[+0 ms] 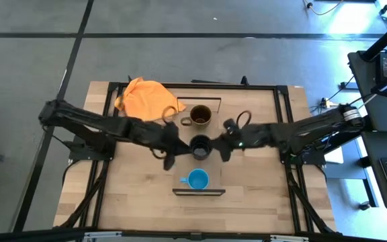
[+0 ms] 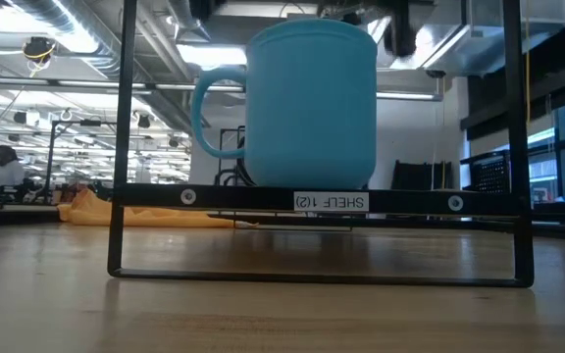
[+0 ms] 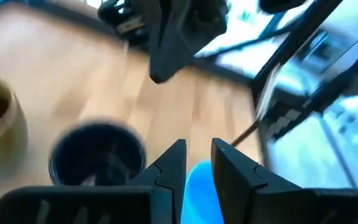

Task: Stack small to large cups/mugs on shelf
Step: Return to Home Position

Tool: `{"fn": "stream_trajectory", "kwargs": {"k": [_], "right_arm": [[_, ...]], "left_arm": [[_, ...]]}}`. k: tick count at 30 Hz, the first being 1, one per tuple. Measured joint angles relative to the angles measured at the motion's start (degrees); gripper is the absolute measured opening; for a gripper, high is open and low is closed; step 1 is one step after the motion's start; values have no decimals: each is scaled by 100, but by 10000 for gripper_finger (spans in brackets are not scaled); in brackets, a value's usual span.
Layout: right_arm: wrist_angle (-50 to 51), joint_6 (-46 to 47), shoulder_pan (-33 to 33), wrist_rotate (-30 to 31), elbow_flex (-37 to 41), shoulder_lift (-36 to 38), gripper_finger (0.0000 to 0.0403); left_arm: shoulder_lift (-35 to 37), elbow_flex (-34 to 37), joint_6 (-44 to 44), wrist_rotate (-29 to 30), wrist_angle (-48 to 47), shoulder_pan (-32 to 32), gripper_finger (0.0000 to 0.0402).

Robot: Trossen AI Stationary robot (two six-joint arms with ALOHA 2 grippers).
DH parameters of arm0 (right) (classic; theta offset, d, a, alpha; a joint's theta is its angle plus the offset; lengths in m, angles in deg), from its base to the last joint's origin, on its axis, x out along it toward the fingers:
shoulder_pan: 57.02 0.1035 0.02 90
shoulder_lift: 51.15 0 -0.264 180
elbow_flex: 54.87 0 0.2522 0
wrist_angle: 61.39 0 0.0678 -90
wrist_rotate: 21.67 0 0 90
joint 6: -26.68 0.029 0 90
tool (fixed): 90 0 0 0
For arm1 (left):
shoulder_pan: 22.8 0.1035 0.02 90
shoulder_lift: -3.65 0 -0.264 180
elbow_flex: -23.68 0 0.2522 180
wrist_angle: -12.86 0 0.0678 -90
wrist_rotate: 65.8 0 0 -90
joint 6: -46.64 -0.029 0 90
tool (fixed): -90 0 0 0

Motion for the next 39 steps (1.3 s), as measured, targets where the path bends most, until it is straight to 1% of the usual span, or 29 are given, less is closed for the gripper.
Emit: {"fn": "stream_trajectory", "kwargs": {"k": [2, 6, 7, 10, 11, 13, 15, 17, 18, 21, 24, 29, 31, 33, 35, 39], "right_arm": [[-6, -491, -82, 26, -217, 246, 4], [-11, -1276, -130, 465, -597, 693, 4], [-2, -1433, -129, 495, -678, 794, 4], [-20, -1948, -126, 489, -845, 1071, 4], [-19, -1950, -126, 444, -866, 1154, 4], [-15, -1841, -122, 125, -872, 1313, 4], [-166, -1746, -122, -160, -872, 1478, 6], [-385, -1427, -119, -319, -872, 1660, 10], [-513, -1402, -106, -464, -872, 1729, 13], [-701, -1758, 71, -1121, -874, 1844, 20], [-701, -2008, 394, -1565, -874, 1845, 22], [-585, -2261, 968, -1612, -872, 1564, 23], [-589, -2257, 1157, -1539, -868, 1400, 23], [-671, -2263, 1371, -1362, -868, 1193, 23], [-898, -2305, 1531, -1320, -868, 923, 23], [-1844, -2897, 1729, -1312, -838, 541, 23]], "left_arm": [[332, 0, -120, 185, 150, -1, 70], [908, -2, -158, 943, 198, 4, 70], [1046, -2, -149, 1070, 174, 4, 70], [1405, -2, -154, 1119, 166, 4, 70], [1515, -2, -146, 1116, 148, 3, 70], [1705, -2, 87, 1030, 161, -8, 70], [1900, 0, 456, 763, 202, -41, 70], [2106, 0, 613, 485, 393, -57, 70], [2209, 0, 584, 338, 493, -64, 70], [2462, 0, 335, -110, 755, -137, 70], [2629, -2, 196, -207, 773, -309, 70], [2665, -2, 154, -167, 742, -722, 70], [2600, 0, 50, -127, 764, -927, 70], [2508, 0, 2, 222, 786, -1161, 70], [2409, 2, -72, 731, 817, -1432, 70], [2292, 2, -604, 1587, 1155, -1972, 70]]}}
